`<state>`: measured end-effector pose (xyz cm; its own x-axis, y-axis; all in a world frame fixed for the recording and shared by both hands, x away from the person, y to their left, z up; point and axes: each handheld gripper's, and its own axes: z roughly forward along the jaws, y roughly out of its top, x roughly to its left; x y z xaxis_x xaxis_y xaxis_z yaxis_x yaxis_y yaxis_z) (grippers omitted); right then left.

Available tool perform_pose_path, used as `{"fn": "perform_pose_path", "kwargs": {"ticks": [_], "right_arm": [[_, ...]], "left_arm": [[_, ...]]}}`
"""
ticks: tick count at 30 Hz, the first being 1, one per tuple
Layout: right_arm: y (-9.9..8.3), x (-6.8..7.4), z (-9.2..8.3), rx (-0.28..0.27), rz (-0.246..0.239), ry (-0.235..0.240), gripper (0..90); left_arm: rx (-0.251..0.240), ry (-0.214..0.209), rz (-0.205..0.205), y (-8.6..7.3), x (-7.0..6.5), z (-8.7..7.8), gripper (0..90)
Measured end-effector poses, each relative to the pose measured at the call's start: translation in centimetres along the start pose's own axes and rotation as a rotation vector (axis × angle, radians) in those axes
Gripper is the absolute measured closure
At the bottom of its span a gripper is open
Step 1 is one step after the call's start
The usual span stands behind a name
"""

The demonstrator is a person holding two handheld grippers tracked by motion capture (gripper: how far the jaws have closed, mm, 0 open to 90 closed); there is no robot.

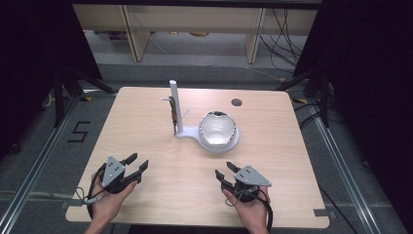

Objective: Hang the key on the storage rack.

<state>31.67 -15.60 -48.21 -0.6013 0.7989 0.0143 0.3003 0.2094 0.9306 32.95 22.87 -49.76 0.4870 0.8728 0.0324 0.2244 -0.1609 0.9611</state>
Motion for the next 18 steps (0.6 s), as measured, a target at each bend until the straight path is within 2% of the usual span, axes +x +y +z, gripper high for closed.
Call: {"fn": "perform_pose_path", "kwargs": {"ticks": [3, 5, 6, 7, 9, 10, 12, 13, 14, 15, 18], "right_arm": [[-0.1, -0.1, 0.1, -0.001, 0.002, 0.005, 49.9], [-0.2, -0.1, 0.1, 0.003, 0.002, 0.001, 49.9], [-0.3, 0.2, 0.0, 0.002, 0.040, -0.007, 49.8], [-0.3, -0.1, 0.1, 0.006, 0.010, -0.002, 49.7], [-0.3, -0.1, 0.0, 0.019, 0.005, -0.002, 49.5], [-0.3, 0.0, 0.0, 0.017, 0.019, -0.003, 49.4], [-0.4, -0.2, 0.2, 0.010, 0.005, 0.007, 49.2], [-0.5, -0.1, 0.2, 0.012, 0.018, 0.009, 49.1], [-0.5, -0.2, 0.3, 0.013, 0.006, 0.006, 49.0], [-0.6, -0.2, 0.2, 0.023, 0.013, -0.001, 48.7], [-0.6, -0.1, 0.2, 0.027, 0.022, -0.002, 48.5]], "left_arm": [[0.010, 0.021, -0.020, -1.3, 0.3, -0.2, 47.9], [0.007, 0.026, -0.021, -1.5, 0.5, -0.2, 47.7], [-0.011, 0.027, -0.022, -1.8, 0.6, -0.1, 47.4], [0.004, 0.041, -0.010, -1.9, 0.7, -0.3, 47.0], [-0.015, 0.041, -0.026, -2.3, 0.6, -0.2, 46.2], [-0.018, 0.039, -0.027, -2.5, 0.6, -0.1, 46.0], [-0.012, 0.032, -0.024, -2.7, 0.5, -0.1, 45.6], [-0.002, 0.029, -0.024, -2.8, 0.4, -0.1, 45.3], [-0.015, 0.026, -0.015, -2.8, 0.4, -0.1, 45.0], [-0.011, 0.025, -0.019, -2.8, 0.3, 0.0, 44.7], [0.008, 0.034, -0.016, -2.7, 0.2, -0.1, 44.5]]}}
